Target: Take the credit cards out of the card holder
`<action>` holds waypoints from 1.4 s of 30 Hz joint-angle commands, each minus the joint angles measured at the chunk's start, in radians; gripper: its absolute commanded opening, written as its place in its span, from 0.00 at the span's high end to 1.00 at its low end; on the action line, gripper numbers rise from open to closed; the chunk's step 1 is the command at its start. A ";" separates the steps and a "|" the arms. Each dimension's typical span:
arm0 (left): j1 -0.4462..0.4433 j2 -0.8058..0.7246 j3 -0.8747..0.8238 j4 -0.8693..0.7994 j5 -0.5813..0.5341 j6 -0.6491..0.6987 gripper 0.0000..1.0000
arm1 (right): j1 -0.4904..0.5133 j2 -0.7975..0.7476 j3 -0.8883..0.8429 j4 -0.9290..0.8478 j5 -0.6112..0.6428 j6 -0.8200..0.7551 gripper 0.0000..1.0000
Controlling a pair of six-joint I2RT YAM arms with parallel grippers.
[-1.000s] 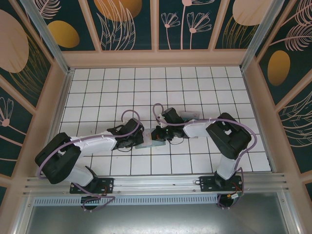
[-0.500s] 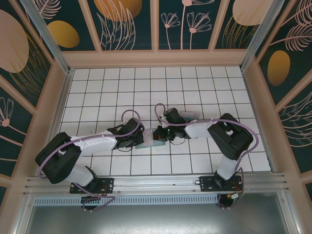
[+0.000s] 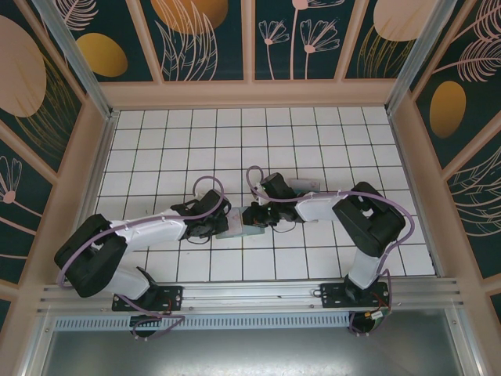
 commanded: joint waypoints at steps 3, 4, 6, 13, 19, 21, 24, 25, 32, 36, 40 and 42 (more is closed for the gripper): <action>0.005 -0.032 0.026 -0.009 0.003 0.017 0.87 | 0.007 0.014 0.020 0.003 -0.014 -0.012 0.84; 0.004 -0.032 0.027 -0.006 0.005 0.018 0.87 | 0.008 0.014 0.020 0.002 -0.014 -0.012 0.84; 0.004 -0.032 0.024 0.007 0.014 0.020 0.88 | 0.008 0.014 0.019 0.004 -0.014 -0.012 0.84; 0.005 -0.018 0.008 0.046 0.035 0.017 0.91 | 0.011 0.019 0.024 0.008 -0.020 -0.013 0.84; 0.004 0.005 -0.012 0.052 0.038 0.008 0.96 | 0.014 0.020 0.031 0.006 -0.022 -0.018 0.84; 0.004 0.011 -0.022 0.057 0.042 0.006 0.99 | 0.014 0.022 0.031 0.006 -0.024 -0.018 0.84; 0.004 0.023 -0.031 0.052 0.040 0.000 1.00 | 0.014 0.021 0.033 0.007 -0.026 -0.018 0.84; 0.004 0.025 -0.034 0.049 0.036 -0.004 1.00 | 0.014 0.021 0.033 0.006 -0.026 -0.018 0.84; 0.004 0.020 -0.047 0.038 0.027 -0.011 1.00 | 0.014 0.020 0.035 0.019 -0.040 -0.018 0.83; 0.004 0.026 -0.045 0.038 0.026 -0.010 1.00 | 0.013 0.030 0.039 0.025 -0.053 -0.016 0.80; 0.004 0.030 -0.049 0.040 0.031 -0.011 1.00 | 0.014 0.039 0.039 0.028 -0.059 -0.015 0.81; 0.005 0.032 -0.048 0.041 0.032 -0.011 1.00 | 0.014 0.043 0.039 0.031 -0.064 -0.015 0.83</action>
